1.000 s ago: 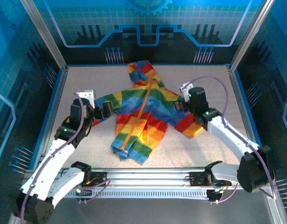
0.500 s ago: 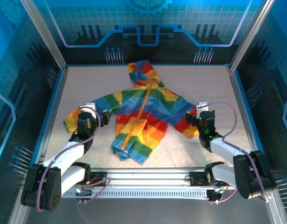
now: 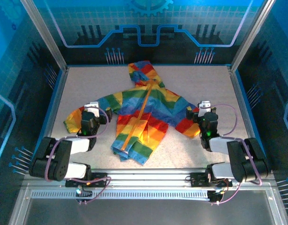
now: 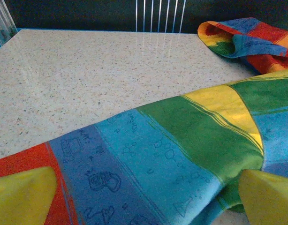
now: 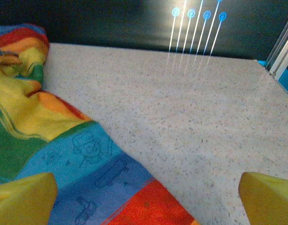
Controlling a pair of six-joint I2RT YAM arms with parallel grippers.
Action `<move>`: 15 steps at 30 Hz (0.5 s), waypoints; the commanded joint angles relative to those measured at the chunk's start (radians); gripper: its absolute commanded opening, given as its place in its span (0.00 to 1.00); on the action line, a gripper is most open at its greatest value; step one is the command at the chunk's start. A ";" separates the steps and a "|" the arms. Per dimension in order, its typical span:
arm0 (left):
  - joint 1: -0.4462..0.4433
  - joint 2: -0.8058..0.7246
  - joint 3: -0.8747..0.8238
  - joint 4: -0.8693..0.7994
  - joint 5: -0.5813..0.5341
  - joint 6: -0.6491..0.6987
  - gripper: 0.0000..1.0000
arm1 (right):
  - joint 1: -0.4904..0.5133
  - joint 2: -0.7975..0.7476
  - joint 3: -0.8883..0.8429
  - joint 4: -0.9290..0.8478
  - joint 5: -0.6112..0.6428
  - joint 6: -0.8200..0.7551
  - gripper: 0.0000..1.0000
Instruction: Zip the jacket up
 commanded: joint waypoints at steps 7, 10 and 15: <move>0.014 0.180 0.012 0.280 -0.006 0.042 0.99 | -0.028 0.192 -0.044 0.355 -0.009 -0.014 1.00; 0.015 0.174 0.050 0.196 -0.025 0.033 0.99 | -0.036 0.162 0.024 0.189 0.016 0.012 1.00; 0.045 0.167 0.115 0.059 -0.010 -0.004 0.99 | -0.044 0.163 0.144 -0.041 -0.061 -0.009 1.00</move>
